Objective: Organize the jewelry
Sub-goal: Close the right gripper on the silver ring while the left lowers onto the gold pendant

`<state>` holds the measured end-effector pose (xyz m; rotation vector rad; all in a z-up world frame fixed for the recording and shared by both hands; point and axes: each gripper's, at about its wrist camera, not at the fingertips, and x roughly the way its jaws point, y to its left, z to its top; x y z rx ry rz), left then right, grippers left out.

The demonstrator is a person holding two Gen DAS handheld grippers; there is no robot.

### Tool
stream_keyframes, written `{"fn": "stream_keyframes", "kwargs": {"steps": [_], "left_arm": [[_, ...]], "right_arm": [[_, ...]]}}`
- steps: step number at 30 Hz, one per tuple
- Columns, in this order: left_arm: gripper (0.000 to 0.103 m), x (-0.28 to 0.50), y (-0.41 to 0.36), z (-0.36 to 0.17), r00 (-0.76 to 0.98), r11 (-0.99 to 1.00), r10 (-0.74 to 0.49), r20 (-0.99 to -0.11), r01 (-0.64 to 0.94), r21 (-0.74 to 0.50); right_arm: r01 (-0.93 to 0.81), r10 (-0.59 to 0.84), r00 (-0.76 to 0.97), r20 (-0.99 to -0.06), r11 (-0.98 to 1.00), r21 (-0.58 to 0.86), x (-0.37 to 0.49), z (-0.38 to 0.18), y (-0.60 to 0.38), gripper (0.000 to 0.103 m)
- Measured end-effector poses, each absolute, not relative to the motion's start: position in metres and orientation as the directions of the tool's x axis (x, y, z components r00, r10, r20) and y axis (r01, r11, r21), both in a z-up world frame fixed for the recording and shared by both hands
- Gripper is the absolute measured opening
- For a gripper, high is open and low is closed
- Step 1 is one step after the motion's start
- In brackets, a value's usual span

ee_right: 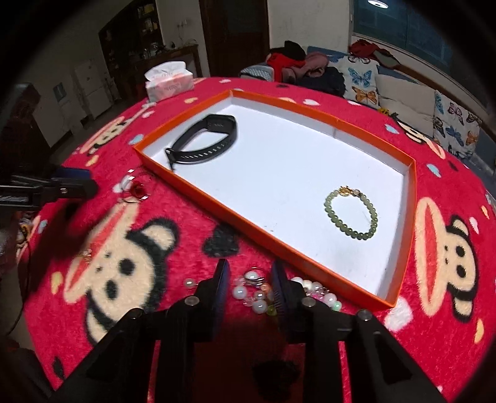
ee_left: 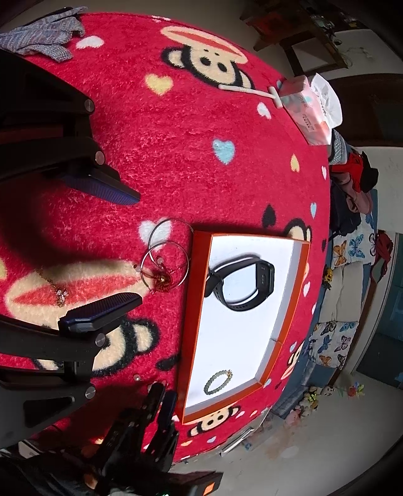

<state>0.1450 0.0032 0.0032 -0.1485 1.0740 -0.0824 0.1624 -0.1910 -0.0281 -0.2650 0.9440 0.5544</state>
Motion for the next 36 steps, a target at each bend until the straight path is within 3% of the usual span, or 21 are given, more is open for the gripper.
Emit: {"fn": "stream_keyframes", "kwargs": {"steps": [6, 16, 36], "left_arm": [[0.063, 0.141, -0.007, 0.006, 0.481, 0.986, -0.163, -0.861, 0.043, -0.163], [0.063, 0.134, -0.047, -0.003, 0.449, 0.974, -0.212, -0.868, 0.167, -0.152], [0.057, 0.085, -0.057, -0.025, 0.44, 0.956, -0.202, -0.875, 0.282, -0.079]], "right_arm": [[-0.565, 0.315, 0.438, -0.842, 0.825, 0.015, 0.165, -0.032, -0.187, 0.031], [-0.571, 0.315, 0.436, -0.843, 0.821, 0.012, 0.164, -0.036, -0.185, 0.021], [-0.566, 0.401, 0.477, -0.782, 0.821, 0.076, 0.149, -0.012, -0.194, 0.021]]}}
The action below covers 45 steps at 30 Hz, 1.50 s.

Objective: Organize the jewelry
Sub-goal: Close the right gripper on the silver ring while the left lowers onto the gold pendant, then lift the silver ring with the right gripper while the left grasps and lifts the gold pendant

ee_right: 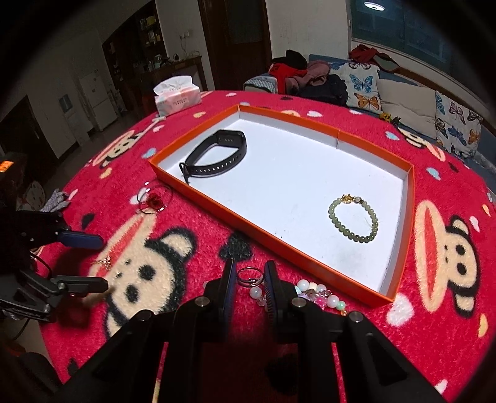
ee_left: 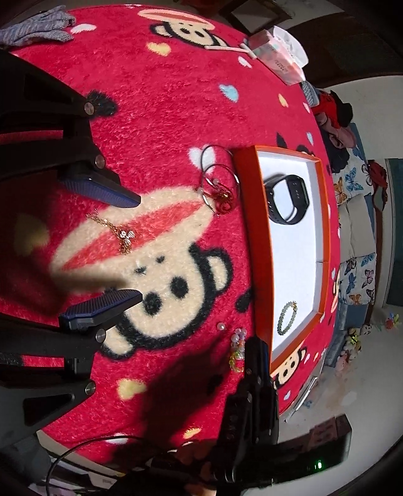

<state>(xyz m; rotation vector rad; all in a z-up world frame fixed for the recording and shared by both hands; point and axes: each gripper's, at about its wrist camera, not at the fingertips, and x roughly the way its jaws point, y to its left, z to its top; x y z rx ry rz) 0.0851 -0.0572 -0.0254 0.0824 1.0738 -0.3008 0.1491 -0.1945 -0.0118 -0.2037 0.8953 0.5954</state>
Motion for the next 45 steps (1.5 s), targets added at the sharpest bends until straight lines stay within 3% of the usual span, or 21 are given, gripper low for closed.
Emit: {"fn": "stream_keyframes", "kwargs": {"steps": [4, 9, 13, 15, 23, 41, 45], "left_arm": [[0.051, 0.088, -0.052, -0.031, 0.416, 0.957, -0.212, -0.884, 0.273, -0.101], [0.03, 0.087, -0.051, -0.027, 0.425, 0.953, -0.234, -0.875, 0.28, -0.119], [0.029, 0.088, -0.052, -0.028, 0.427, 0.955, -0.213, -0.879, 0.283, -0.094], [0.024, 0.089, -0.051, -0.028, 0.437, 0.957, -0.202, -0.877, 0.279, -0.081], [0.023, 0.096, -0.035, -0.026, 0.463, 0.969, -0.186, -0.866, 0.231, -0.085], [0.023, 0.082, -0.06, -0.034, 0.483, 0.944, -0.158, -0.861, 0.33, 0.012], [0.014, 0.078, -0.064, -0.034, 0.497, 0.935, -0.155, -0.854, 0.352, 0.035]], "right_arm": [[-0.563, 0.422, 0.488, -0.764, 0.821, 0.095, 0.146, -0.004, -0.197, 0.021], [-0.562, 0.423, 0.489, -0.763, 0.822, 0.096, 0.144, -0.004, -0.198, 0.021], [-0.56, 0.424, 0.485, -0.765, 0.822, 0.101, 0.143, -0.006, -0.198, 0.021], [-0.56, 0.425, 0.484, -0.765, 0.822, 0.103, 0.143, -0.006, -0.198, 0.021], [-0.557, 0.427, 0.483, -0.765, 0.823, 0.108, 0.142, -0.007, -0.198, 0.021], [-0.56, 0.426, 0.474, -0.77, 0.821, 0.11, 0.139, -0.013, -0.196, 0.021], [-0.561, 0.43, 0.475, -0.768, 0.82, 0.112, 0.138, -0.012, -0.197, 0.021]]}}
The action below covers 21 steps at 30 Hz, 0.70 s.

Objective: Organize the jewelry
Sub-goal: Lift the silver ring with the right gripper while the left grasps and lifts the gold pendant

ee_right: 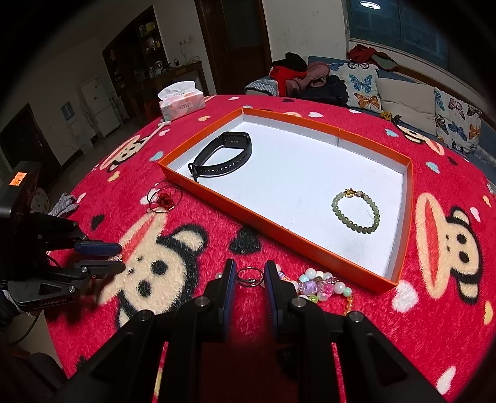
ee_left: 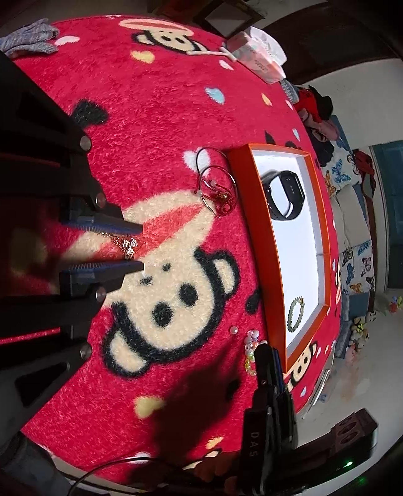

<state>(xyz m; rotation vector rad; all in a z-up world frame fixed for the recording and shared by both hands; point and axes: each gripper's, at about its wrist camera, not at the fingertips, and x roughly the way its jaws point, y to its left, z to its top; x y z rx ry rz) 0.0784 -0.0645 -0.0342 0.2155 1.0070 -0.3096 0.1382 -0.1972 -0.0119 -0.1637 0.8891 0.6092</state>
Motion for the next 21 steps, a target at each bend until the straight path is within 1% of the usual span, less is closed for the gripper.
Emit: {"fn": "stream_keyframes", "kwargs": {"steps": [4, 9, 16, 21], "left_arm": [[0.012, 0.078, -0.064, -0.033, 0.503, 0.935, -0.163, -0.849, 0.352, 0.029], [0.011, 0.079, -0.055, -0.017, 0.517, 0.943, -0.199, -0.833, 0.333, -0.018], [0.011, 0.083, -0.041, 0.022, 0.564, 0.947, -0.261, -0.784, 0.306, -0.095], [0.011, 0.086, -0.035, 0.055, 0.608, 0.945, -0.29, -0.739, 0.305, -0.12]], "right_arm": [[-0.56, 0.434, 0.48, -0.762, 0.821, 0.114, 0.139, -0.009, -0.198, 0.021], [-0.56, 0.442, 0.489, -0.752, 0.82, 0.118, 0.138, -0.001, -0.2, 0.021], [-0.554, 0.471, 0.51, -0.72, 0.82, 0.144, 0.139, 0.018, -0.207, 0.021], [-0.554, 0.481, 0.537, -0.693, 0.82, 0.14, 0.139, 0.035, -0.208, 0.021]]}}
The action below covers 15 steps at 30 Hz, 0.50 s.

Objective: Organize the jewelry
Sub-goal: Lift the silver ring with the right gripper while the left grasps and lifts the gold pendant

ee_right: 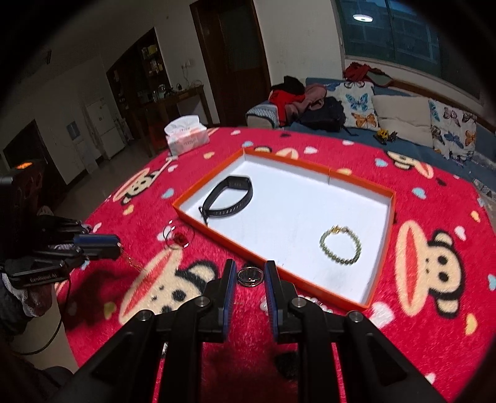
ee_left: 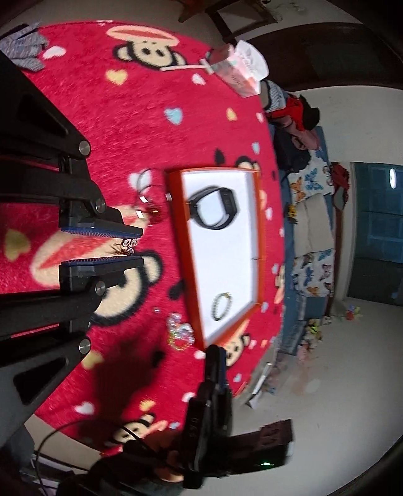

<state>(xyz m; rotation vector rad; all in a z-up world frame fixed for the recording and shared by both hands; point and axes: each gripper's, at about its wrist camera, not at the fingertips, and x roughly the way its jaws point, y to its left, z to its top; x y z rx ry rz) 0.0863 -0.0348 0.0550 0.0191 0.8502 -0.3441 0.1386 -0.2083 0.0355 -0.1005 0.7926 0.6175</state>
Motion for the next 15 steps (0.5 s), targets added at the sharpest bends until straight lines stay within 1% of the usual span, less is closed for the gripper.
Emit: {"fn": "stream_keyframes", "kwargs": {"steps": [9, 15], "left_arm": [[0.011, 0.094, -0.038, 0.098, 0.669, 0.94, -0.312, -0.675, 0.322, -0.115], [0.011, 0.096, -0.043, 0.101, 0.668, 0.937, -0.318, -0.672, 0.33, -0.116]], "right_arm": [[-0.548, 0.481, 0.56, -0.675, 0.826, 0.133, 0.138, 0.045, -0.214, 0.021], [-0.552, 0.465, 0.56, -0.686, 0.826, 0.109, 0.134, 0.037, -0.211, 0.021]]}}
